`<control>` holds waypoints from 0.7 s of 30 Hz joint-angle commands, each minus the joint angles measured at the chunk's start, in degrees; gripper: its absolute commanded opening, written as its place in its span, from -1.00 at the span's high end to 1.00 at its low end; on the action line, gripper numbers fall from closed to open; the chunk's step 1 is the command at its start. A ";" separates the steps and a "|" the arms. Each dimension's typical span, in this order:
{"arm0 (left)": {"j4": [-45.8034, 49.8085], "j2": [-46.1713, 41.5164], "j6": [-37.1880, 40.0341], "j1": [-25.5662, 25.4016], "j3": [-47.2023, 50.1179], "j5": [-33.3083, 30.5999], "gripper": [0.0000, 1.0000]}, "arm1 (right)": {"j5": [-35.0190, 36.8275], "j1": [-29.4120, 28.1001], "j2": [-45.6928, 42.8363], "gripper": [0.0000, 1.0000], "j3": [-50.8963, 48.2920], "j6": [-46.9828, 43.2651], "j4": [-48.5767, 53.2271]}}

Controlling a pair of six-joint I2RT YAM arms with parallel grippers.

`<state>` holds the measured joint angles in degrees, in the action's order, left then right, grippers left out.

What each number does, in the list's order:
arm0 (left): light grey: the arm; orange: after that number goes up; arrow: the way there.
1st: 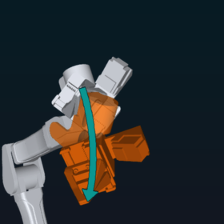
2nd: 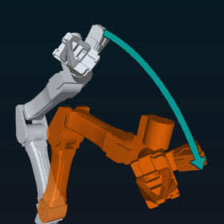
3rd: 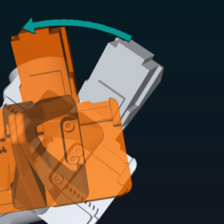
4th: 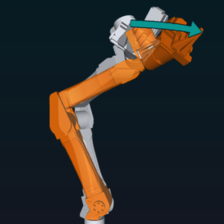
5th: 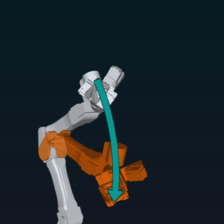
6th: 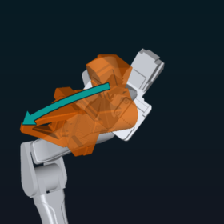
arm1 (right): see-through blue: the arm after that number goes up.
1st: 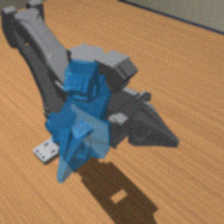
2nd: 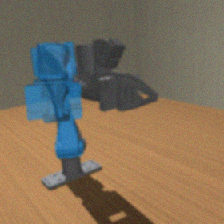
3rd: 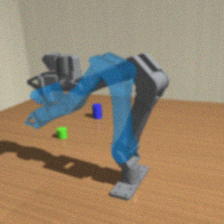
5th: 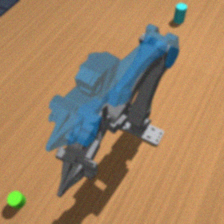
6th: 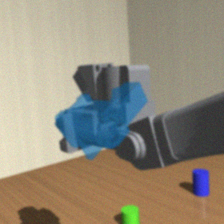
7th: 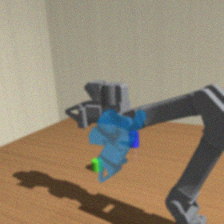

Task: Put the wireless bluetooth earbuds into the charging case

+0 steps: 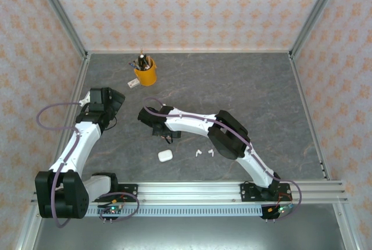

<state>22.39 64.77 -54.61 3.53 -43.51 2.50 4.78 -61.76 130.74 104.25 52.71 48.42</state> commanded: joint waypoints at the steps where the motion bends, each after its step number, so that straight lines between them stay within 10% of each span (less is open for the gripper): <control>1: -1.35 0.74 -1.81 0.69 1.91 0.17 -1.00 | -2.15 -1.87 0.31 -0.46 -1.46 2.99 1.84; 21: -3.91 1.85 -1.08 0.69 4.56 1.53 -1.00 | 1.23 -2.31 3.01 -0.38 1.08 4.27 5.83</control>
<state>19.88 66.50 -55.64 3.53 -39.90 4.08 6.04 -62.83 130.93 104.49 55.75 49.58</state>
